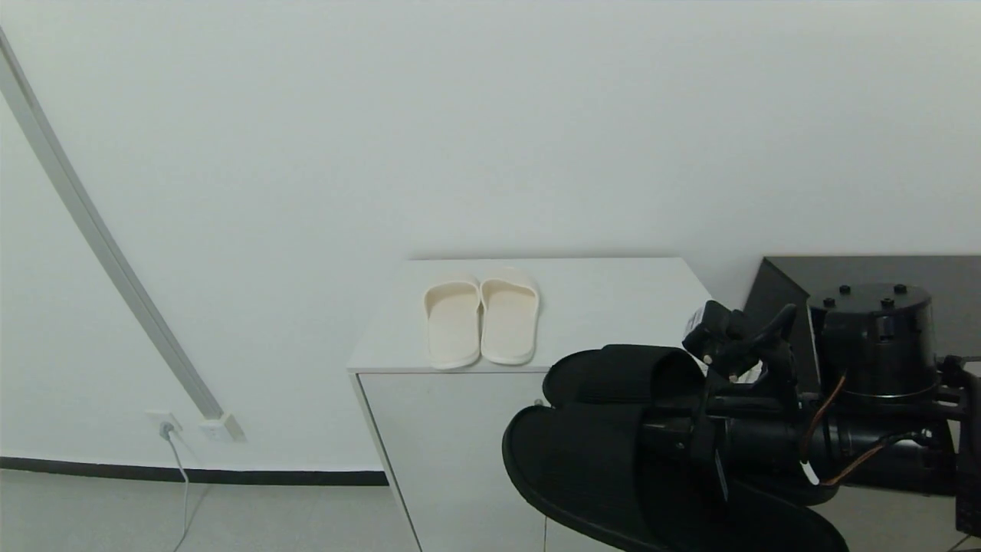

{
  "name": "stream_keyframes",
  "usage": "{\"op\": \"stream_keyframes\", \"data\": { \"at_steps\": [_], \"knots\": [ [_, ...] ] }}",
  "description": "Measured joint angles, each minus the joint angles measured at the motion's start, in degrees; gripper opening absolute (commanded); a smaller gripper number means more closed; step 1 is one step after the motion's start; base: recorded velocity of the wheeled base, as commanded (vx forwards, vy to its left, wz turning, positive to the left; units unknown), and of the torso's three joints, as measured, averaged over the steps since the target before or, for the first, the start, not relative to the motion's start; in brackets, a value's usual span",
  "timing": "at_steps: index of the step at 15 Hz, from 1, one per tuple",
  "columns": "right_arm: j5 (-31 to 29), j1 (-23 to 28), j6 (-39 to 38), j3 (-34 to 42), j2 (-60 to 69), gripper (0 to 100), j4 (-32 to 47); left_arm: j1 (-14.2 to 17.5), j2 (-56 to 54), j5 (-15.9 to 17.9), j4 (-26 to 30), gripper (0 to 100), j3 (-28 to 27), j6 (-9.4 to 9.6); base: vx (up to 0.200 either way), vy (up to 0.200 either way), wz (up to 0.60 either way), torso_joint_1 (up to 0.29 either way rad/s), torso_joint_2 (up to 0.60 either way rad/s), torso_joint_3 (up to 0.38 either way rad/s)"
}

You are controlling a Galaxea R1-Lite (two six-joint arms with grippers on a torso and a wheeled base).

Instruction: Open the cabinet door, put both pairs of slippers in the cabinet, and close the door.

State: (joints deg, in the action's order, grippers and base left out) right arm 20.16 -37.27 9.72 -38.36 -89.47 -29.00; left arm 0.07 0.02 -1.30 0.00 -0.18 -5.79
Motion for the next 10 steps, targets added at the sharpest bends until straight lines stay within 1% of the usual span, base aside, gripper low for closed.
{"op": "stream_keyframes", "data": {
  "at_steps": [7, 10],
  "knots": [
    [0.37, -0.38, 0.1, 1.22, 0.05, 0, -1.11, 0.0, 0.0, 0.0, 0.0, 0, 0.0, 0.1, 0.0, 0.0, 0.0, 0.0, 0.0, 0.0],
    [0.85, -0.6, 0.29, 2.12, 0.02, 0, -2.77, -0.05, 0.0, 0.02, 0.0, 0, 0.02, 0.05, 0.0, 0.0, 0.0, -0.139, 0.32, 0.175]
  ]
}}
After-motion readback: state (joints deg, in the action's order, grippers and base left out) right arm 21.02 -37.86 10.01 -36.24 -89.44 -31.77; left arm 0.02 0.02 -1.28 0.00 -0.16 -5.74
